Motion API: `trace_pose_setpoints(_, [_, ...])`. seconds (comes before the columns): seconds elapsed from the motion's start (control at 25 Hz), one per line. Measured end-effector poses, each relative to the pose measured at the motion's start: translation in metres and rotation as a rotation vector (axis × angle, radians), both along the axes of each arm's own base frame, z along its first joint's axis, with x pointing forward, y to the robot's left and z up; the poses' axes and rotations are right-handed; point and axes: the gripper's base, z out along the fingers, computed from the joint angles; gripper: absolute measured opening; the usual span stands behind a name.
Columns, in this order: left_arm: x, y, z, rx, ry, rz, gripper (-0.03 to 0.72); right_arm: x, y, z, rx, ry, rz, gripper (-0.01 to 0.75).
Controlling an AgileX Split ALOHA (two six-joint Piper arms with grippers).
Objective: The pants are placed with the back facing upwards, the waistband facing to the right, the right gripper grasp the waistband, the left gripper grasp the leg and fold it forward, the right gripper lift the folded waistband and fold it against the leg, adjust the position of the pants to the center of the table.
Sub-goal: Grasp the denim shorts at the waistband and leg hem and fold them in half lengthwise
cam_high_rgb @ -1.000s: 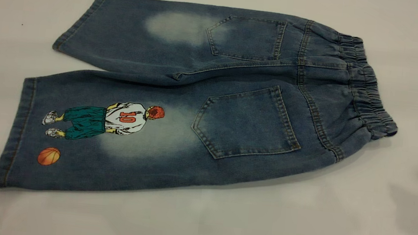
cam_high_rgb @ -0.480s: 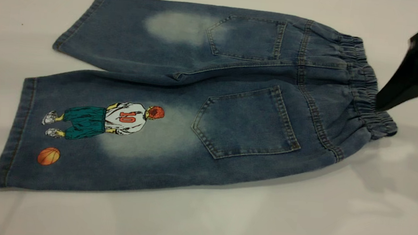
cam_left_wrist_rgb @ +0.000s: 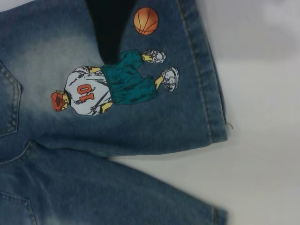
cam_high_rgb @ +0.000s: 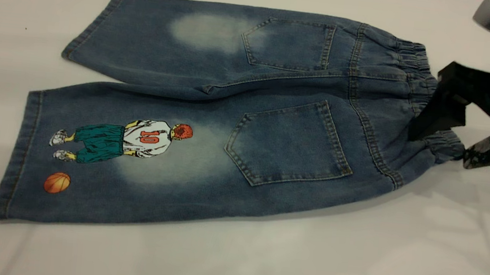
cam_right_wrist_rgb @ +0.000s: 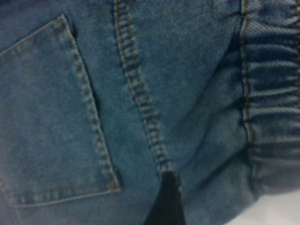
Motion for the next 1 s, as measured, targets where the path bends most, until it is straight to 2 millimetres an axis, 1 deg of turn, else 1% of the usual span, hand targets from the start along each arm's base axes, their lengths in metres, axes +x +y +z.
trace_pose_setpoints(0.2, [0.0, 0.0, 0.0, 0.001, -0.002, -0.002, 0.517, 0.005, -0.005, -0.012, -0.01, 0.023, -0.017, 0.586])
trace_pose_setpoints(0.48, [0.0, 0.0, 0.0, 0.003, -0.004, -0.001, 0.517, 0.007, -0.018, -0.016, -0.014, 0.031, -0.059, 0.586])
trace_pose_setpoints(0.8, [0.001, 0.001, 0.001, 0.007, -0.013, 0.006, 0.517, 0.008, -0.016, -0.022, 0.032, 0.039, -0.07, 0.586])
trace_pose_setpoints(0.92, [0.001, 0.001, 0.001, 0.007, -0.013, 0.006, 0.517, 0.01, -0.014, -0.024, 0.066, 0.023, -0.071, 0.561])
trace_pose_setpoints(1.0, [0.001, 0.001, 0.001, 0.007, -0.013, 0.006, 0.517, 0.011, -0.013, -0.025, 0.072, 0.015, -0.079, 0.5])
